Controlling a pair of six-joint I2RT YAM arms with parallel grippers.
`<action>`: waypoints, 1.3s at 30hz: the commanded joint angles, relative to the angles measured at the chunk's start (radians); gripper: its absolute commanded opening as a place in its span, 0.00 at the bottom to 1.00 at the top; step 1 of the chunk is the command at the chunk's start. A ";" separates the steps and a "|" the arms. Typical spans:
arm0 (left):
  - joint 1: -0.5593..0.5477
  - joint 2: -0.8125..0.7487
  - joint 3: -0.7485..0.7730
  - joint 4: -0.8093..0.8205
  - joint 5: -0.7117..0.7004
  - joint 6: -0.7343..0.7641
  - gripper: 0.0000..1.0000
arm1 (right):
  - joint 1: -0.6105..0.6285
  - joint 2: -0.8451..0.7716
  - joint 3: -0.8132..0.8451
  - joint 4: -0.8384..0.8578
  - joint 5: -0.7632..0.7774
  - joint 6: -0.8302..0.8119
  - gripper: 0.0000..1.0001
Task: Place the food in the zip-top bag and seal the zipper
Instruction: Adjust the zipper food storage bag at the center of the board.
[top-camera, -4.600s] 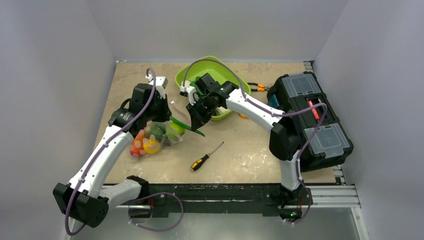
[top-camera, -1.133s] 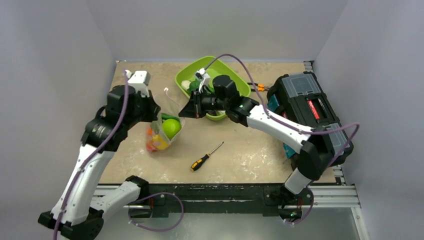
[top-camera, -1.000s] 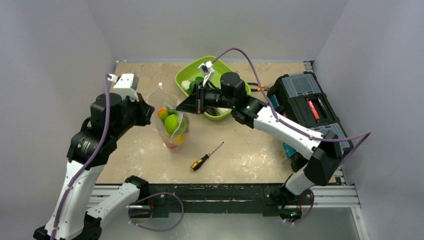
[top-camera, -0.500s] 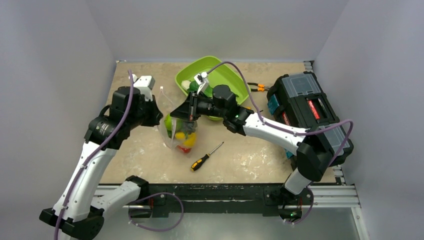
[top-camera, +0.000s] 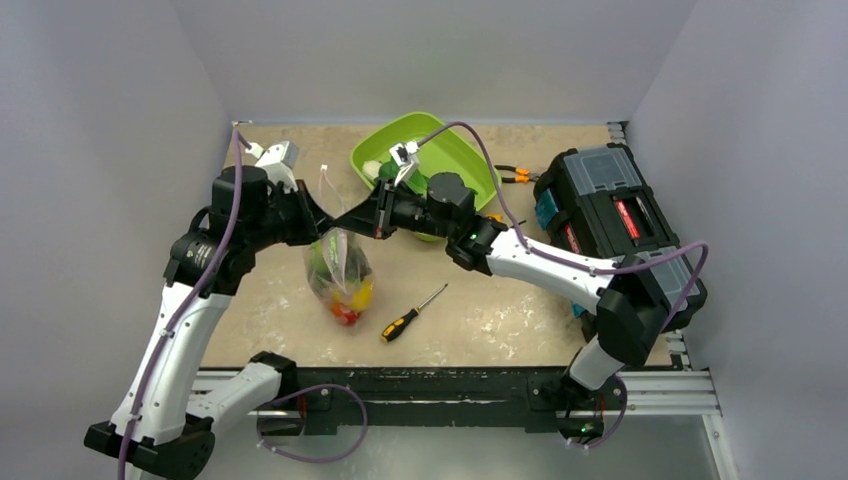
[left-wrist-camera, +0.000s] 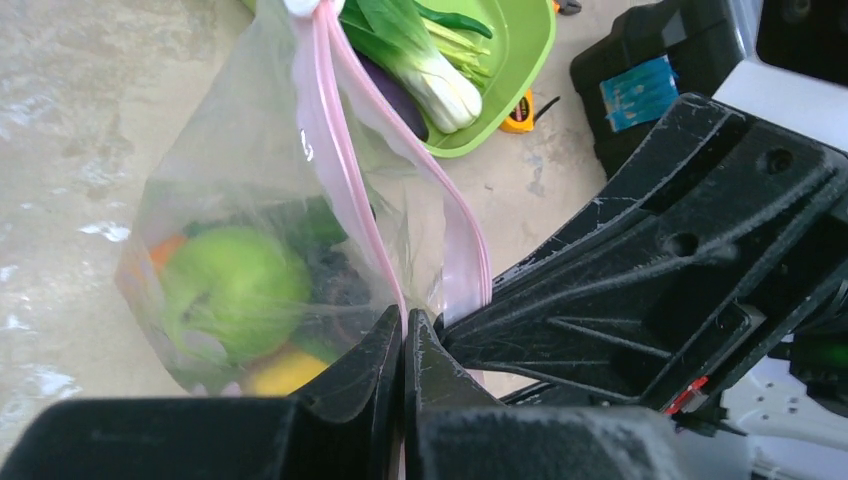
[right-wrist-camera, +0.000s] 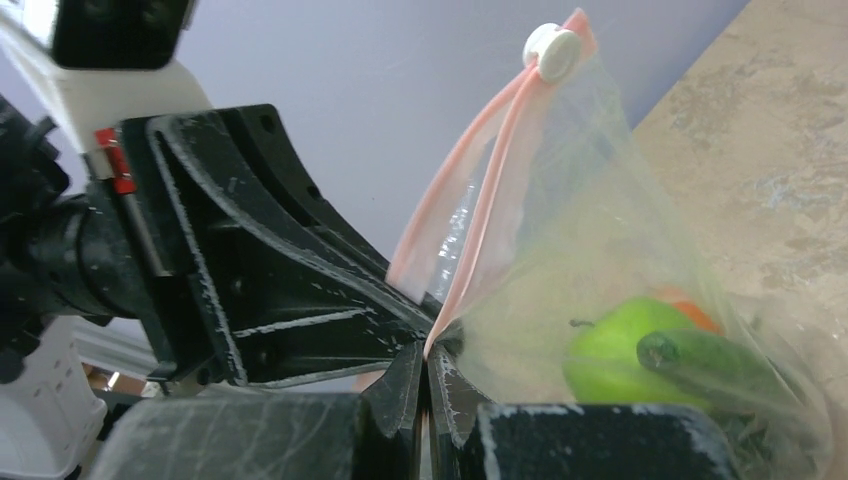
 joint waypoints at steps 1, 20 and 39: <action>0.017 -0.050 -0.071 0.117 0.045 -0.137 0.00 | 0.019 -0.057 0.010 0.096 0.012 -0.037 0.00; 0.019 -0.173 -0.218 0.205 -0.085 -0.192 0.59 | 0.028 -0.075 -0.056 0.087 0.014 -0.115 0.00; 0.019 -0.136 -0.133 0.253 -0.115 -0.217 0.89 | 0.029 -0.038 -0.033 0.069 0.003 -0.133 0.00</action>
